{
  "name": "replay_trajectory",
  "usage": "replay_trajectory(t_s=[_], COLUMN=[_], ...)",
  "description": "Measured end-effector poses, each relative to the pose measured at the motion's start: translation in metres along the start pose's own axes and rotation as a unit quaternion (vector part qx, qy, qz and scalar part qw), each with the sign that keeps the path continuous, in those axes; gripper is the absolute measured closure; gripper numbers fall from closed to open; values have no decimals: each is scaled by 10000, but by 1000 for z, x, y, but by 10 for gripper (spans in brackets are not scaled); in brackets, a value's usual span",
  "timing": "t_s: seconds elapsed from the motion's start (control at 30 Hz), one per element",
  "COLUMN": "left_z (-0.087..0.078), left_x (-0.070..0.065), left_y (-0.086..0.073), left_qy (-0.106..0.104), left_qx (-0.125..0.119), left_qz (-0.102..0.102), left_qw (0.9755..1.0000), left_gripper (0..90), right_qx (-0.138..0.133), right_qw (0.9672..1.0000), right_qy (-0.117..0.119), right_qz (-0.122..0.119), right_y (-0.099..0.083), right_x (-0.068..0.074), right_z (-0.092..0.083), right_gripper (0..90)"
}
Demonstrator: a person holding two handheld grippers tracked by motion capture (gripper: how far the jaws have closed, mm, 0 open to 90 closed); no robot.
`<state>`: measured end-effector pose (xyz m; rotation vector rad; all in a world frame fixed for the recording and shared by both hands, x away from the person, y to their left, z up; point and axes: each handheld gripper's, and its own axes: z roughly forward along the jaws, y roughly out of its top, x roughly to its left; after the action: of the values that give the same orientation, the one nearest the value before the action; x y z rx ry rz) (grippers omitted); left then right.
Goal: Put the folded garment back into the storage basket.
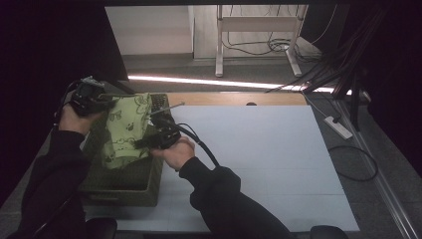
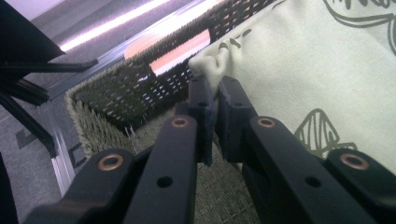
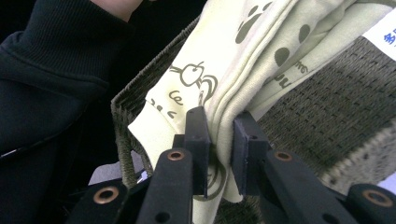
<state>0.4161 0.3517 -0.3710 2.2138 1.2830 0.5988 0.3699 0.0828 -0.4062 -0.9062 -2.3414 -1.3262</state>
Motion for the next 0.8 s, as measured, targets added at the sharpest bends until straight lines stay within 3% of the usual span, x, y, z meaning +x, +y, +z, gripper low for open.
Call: replay_trajectory(t_s=[0.8], left_z=[36], left_x=[3], left_y=[-24], left_qy=[-89], left_qx=[485], left_qz=[-132], left_qw=[9987], left_gripper=[842], right_qx=[310], right_qw=[9987], right_qy=[-359], right_qz=[203], right_y=[-23], right_x=[-8], right_z=[40], right_gripper=[770])
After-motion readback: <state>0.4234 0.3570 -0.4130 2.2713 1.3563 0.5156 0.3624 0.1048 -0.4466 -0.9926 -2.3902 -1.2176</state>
